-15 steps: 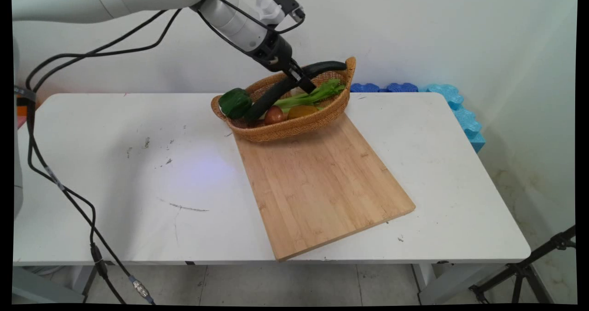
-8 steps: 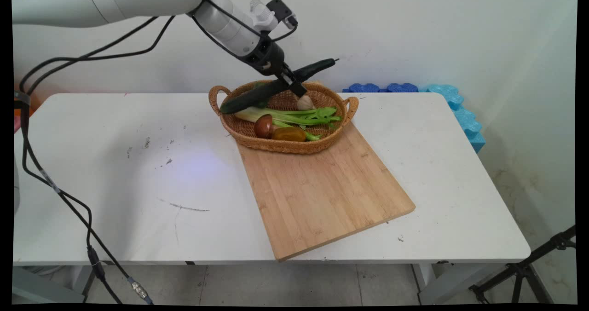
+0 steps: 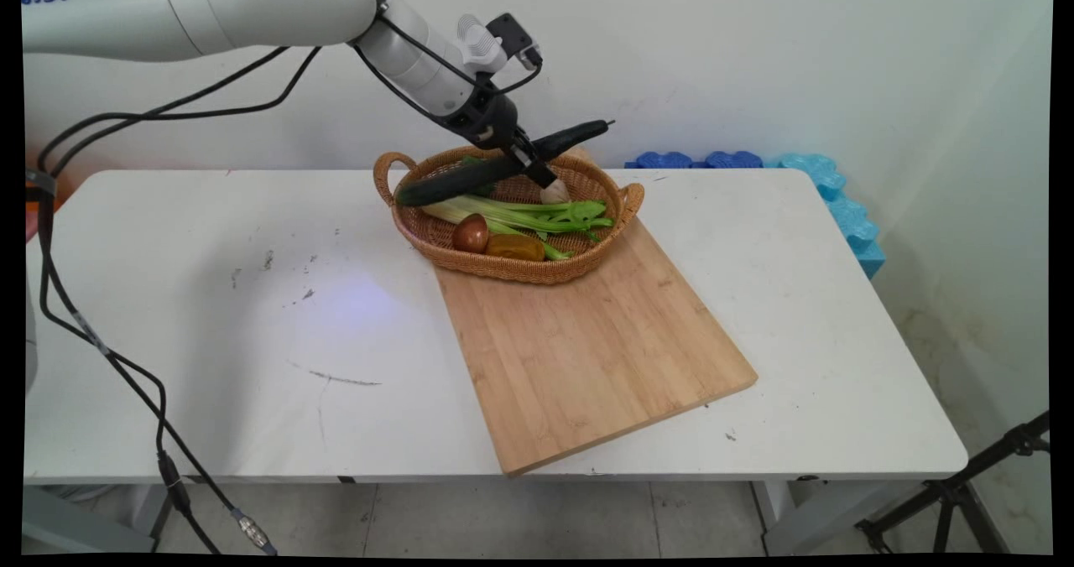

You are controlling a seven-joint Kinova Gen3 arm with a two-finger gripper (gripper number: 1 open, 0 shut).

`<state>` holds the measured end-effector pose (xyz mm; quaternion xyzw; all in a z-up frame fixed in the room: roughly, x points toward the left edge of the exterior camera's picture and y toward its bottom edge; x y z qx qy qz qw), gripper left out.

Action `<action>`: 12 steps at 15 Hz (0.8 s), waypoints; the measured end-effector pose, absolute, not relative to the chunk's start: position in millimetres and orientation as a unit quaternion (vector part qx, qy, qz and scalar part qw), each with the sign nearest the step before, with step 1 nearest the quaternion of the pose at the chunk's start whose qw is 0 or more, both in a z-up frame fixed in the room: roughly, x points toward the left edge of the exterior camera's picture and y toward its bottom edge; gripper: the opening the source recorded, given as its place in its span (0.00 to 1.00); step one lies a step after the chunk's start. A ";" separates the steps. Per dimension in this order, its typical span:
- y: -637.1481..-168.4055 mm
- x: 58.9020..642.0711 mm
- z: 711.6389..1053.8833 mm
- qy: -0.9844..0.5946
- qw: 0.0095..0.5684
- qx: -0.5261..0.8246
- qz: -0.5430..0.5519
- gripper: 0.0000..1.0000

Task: Place the picked object on the cutting board

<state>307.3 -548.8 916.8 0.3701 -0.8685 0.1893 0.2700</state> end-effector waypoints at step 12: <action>-485.5 277.5 989.7 -0.874 0.297 0.341 0.179 0.00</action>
